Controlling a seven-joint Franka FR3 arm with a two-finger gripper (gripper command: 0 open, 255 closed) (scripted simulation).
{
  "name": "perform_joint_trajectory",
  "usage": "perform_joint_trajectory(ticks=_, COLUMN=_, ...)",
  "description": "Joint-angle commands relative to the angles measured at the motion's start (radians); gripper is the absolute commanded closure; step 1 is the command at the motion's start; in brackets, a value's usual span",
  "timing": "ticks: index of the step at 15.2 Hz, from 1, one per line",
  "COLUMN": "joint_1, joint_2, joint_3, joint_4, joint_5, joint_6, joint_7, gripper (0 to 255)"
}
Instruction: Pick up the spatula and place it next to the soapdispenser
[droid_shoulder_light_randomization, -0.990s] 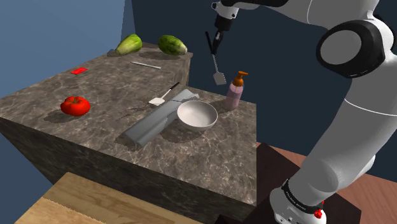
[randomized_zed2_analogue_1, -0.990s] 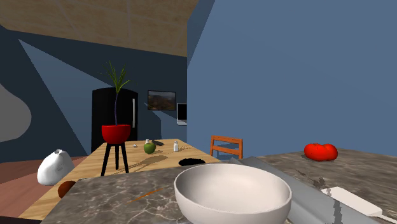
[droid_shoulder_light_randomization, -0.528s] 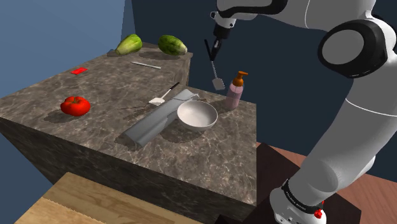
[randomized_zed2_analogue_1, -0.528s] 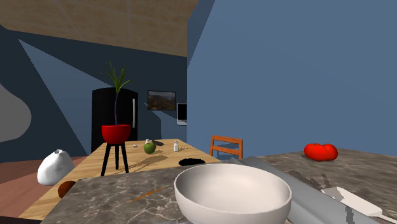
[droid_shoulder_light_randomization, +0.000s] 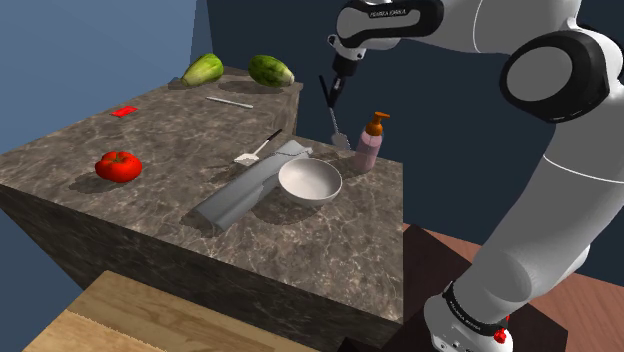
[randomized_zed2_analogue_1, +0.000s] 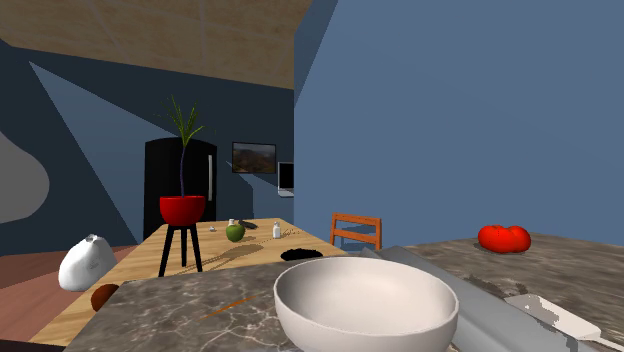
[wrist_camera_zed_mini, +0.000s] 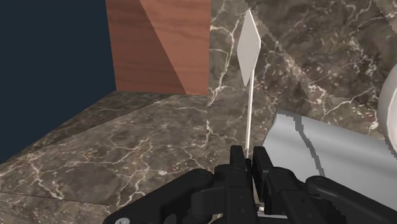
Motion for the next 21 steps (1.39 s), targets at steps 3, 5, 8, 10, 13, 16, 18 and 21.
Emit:
perform_joint_trajectory(ticks=3, joint_1=-0.001, joint_2=0.005, joint_3=0.000, joint_4=-0.046, joint_5=0.001, joint_6=0.052, joint_7=-0.005, gripper=255)
perform_joint_trajectory(ticks=5, joint_1=-0.001, joint_2=0.009, joint_3=0.000, joint_4=-0.068, joint_5=0.001, joint_6=0.078, joint_7=-0.006, gripper=255)
perform_joint_trajectory(ticks=8, joint_1=-0.001, joint_2=0.017, joint_3=0.000, joint_4=-0.099, joint_5=0.002, joint_6=0.116, joint_7=-0.008, gripper=255)
perform_joint_trajectory(ticks=10, joint_1=-0.001, joint_2=0.023, joint_3=0.000, joint_4=-0.118, joint_5=0.002, joint_6=0.141, joint_7=-0.010, gripper=255)
perform_joint_trajectory(ticks=13, joint_1=-0.001, joint_2=0.033, joint_3=0.000, joint_4=-0.145, joint_5=0.002, joint_6=0.178, joint_7=-0.012, gripper=255)
perform_joint_trajectory(ticks=16, joint_1=-0.001, joint_2=0.045, joint_3=0.001, joint_4=-0.169, joint_5=0.002, joint_6=0.214, joint_7=-0.013, gripper=255)
perform_joint_trajectory(ticks=18, joint_1=-0.001, joint_2=0.054, joint_3=0.001, joint_4=-0.184, joint_5=0.002, joint_6=0.238, joint_7=-0.015, gripper=255)
perform_joint_trajectory(ticks=21, joint_1=-0.001, joint_2=0.069, joint_3=0.001, joint_4=-0.205, joint_5=0.001, joint_6=0.274, joint_7=-0.016, gripper=255)
